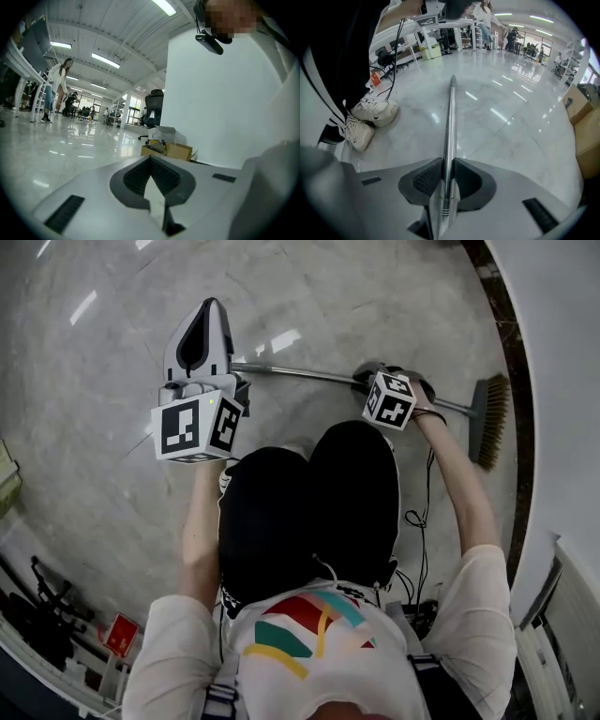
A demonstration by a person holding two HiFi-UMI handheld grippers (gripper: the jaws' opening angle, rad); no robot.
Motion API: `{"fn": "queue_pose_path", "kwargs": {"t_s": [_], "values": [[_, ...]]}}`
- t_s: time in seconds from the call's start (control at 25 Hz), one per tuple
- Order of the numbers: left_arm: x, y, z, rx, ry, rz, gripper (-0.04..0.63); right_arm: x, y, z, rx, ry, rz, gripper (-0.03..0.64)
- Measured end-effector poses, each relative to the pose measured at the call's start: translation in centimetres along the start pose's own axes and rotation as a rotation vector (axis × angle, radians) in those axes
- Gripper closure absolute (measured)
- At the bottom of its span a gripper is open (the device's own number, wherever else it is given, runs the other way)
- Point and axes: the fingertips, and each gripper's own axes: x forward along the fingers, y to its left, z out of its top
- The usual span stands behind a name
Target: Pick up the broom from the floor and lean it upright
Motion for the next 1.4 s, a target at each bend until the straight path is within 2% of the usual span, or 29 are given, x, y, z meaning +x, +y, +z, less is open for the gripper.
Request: {"fn": "queue_pose_path", "kwargs": {"t_s": [0.16, 0.28, 0.4, 0.6, 0.72, 0.84, 1.0, 1.12, 1.2, 1.28, 1.4], "values": [[-0.5, 1.2, 2.4, 0.065, -0.029, 0.028, 0.550, -1.0, -1.1, 0.4, 0.101, -0.034, -0.028, 0.531], [-0.2, 1.1, 5.7, 0.093, -0.068, 0.012, 0.550, -5.6, -4.6, 1.9, 0.218, -0.141, -0.159, 0.531], [0.0, -0.1, 9.8, 0.087, -0.106, -0.019, 0.551, -12.9, -7.7, 3.6, 0.334, -0.270, -0.297, 0.529], [2.4, -7.0, 17.6, 0.108, -0.203, -0.188, 0.551, -27.8, -10.9, 3.9, 0.524, -0.483, -0.557, 0.529], [2.9, -11.7, 21.3, 0.106, -0.244, -0.303, 0.550, -35.8, -9.6, 2.5, 0.638, -0.594, -0.735, 0.529], [4.3, -17.0, 24.0, 0.072, -0.288, -0.441, 0.551, -43.4, -8.0, -1.1, 0.771, -0.684, -0.955, 0.531], [4.0, -24.9, 24.3, 0.071, -0.286, -0.628, 0.550, -51.0, -3.3, -8.0, 1.000, -0.758, -1.273, 0.531], [2.9, -30.2, 22.7, 0.088, -0.263, -0.756, 0.551, -55.2, 1.1, -13.7, 1.164, -0.780, -1.522, 0.531], [2.6, -33.1, 21.0, 0.100, -0.234, -0.834, 0.551, -57.2, 3.9, -16.9, 1.243, -0.770, -1.659, 0.531], [2.5, -34.8, 19.1, 0.120, -0.197, -0.881, 0.550, -58.6, 6.2, -19.4, 1.303, -0.766, -1.766, 0.531], [1.8, -35.9, 16.8, 0.125, -0.146, -0.908, 0.551, -60.0, 9.3, -22.5, 1.390, -0.777, -1.891, 0.531]]}}
